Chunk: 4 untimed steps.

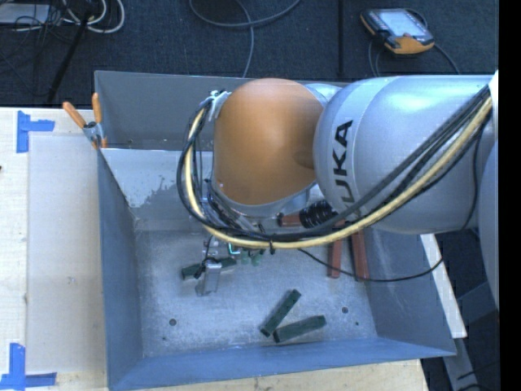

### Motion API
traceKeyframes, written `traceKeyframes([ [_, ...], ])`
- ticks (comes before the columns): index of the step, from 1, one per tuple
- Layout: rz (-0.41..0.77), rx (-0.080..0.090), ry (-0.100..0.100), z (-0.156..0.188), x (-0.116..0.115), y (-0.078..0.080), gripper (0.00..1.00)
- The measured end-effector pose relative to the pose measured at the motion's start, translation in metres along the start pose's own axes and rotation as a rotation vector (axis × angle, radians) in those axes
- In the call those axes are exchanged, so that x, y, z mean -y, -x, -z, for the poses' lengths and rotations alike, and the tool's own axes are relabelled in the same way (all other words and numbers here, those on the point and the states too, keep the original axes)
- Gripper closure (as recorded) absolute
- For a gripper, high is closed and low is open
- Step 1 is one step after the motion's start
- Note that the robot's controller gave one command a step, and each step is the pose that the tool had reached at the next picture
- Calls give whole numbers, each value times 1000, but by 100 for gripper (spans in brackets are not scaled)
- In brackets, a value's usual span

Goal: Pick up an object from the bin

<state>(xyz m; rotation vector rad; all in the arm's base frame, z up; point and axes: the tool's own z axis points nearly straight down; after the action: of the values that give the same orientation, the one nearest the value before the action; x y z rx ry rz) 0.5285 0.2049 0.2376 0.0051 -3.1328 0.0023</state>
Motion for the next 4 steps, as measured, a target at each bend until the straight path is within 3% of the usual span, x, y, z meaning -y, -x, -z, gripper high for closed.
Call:
traceKeyframes([
  [1, -4, 8, 2, 5, 1, 2, 0],
  [2, -23, 14, 4, -50, 6, 18, 0],
  [3, -66, 11, 3, -124, 33, 43, 0],
  [4, -253, 4, 1, -152, 39, 47, 0],
])
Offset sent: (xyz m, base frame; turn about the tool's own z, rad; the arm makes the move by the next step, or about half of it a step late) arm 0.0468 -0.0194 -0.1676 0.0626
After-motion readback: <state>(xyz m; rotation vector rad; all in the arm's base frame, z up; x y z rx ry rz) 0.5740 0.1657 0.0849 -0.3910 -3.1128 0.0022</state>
